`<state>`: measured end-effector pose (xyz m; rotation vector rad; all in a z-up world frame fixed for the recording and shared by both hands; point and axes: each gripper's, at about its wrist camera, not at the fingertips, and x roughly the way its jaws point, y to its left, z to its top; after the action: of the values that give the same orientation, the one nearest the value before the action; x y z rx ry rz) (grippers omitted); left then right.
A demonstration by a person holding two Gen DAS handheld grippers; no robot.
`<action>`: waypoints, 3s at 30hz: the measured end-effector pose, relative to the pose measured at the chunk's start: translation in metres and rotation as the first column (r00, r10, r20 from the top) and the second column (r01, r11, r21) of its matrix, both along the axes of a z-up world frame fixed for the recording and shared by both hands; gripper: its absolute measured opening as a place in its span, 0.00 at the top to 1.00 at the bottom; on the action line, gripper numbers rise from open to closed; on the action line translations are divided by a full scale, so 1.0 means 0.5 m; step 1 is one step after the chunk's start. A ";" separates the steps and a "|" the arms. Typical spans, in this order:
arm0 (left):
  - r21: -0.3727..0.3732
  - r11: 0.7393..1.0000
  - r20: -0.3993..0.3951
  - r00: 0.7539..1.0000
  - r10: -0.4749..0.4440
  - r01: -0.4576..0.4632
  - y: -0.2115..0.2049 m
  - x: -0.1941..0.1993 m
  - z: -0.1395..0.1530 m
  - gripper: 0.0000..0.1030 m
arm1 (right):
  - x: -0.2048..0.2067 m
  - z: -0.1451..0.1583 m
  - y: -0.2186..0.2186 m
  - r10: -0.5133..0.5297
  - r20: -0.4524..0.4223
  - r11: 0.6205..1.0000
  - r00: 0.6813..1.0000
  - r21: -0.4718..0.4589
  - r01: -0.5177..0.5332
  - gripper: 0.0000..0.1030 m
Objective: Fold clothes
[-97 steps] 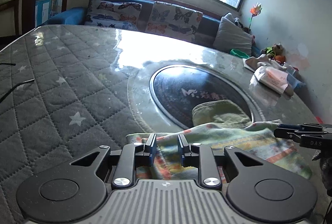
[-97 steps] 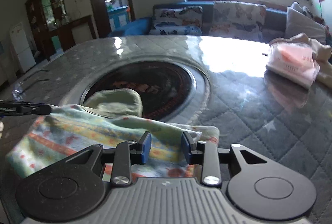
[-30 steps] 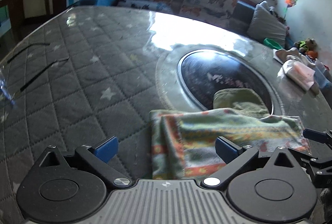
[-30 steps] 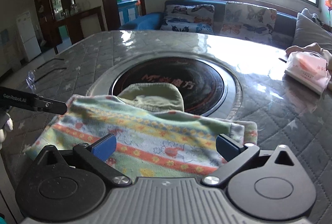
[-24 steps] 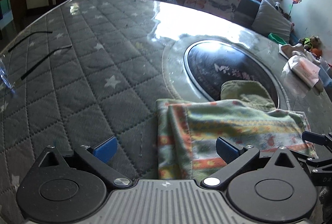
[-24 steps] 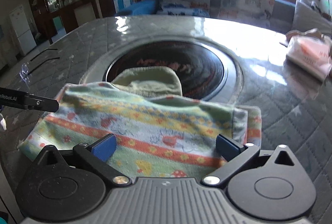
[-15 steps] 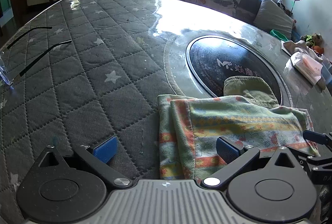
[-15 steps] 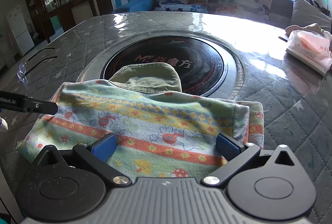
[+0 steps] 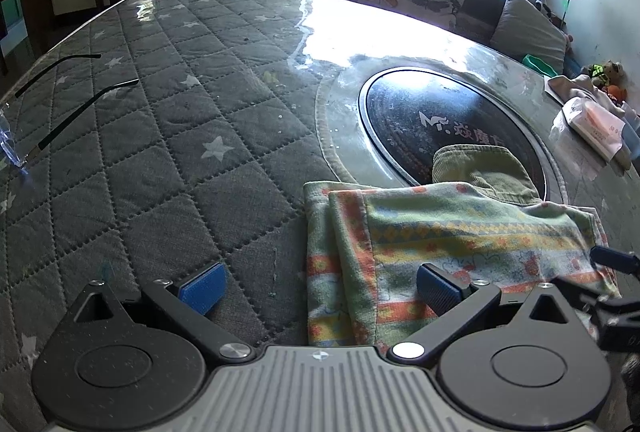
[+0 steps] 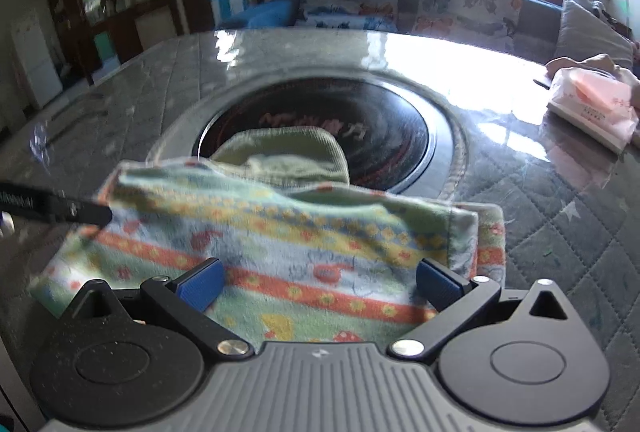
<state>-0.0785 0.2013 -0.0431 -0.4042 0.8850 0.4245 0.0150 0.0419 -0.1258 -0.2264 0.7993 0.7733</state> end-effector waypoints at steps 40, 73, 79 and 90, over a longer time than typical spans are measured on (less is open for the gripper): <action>-0.329 0.926 0.094 0.969 0.228 -0.186 0.087 -0.056 0.026 0.00 | -0.237 0.044 0.174 0.553 0.150 0.833 0.820 -0.057 -0.551 0.85; -0.563 0.826 0.124 0.986 0.112 -0.023 0.063 -0.004 -0.026 0.81 | -0.067 0.086 -0.016 0.260 0.090 0.954 0.961 0.128 -0.270 0.62; -0.522 0.853 0.126 0.988 0.091 -0.012 0.055 0.002 -0.020 0.81 | 0.039 0.038 -0.123 -0.040 0.072 0.997 0.997 0.071 0.035 0.54; -0.443 0.897 0.111 0.992 0.057 -0.002 0.038 0.023 -0.005 0.81 | 0.101 -0.028 -0.164 -0.157 -0.036 0.982 0.987 0.104 0.160 0.73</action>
<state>-0.0668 0.2204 -0.0457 -0.8561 0.8549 0.2183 0.0656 -0.0403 -0.1398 -0.0553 0.7897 0.6671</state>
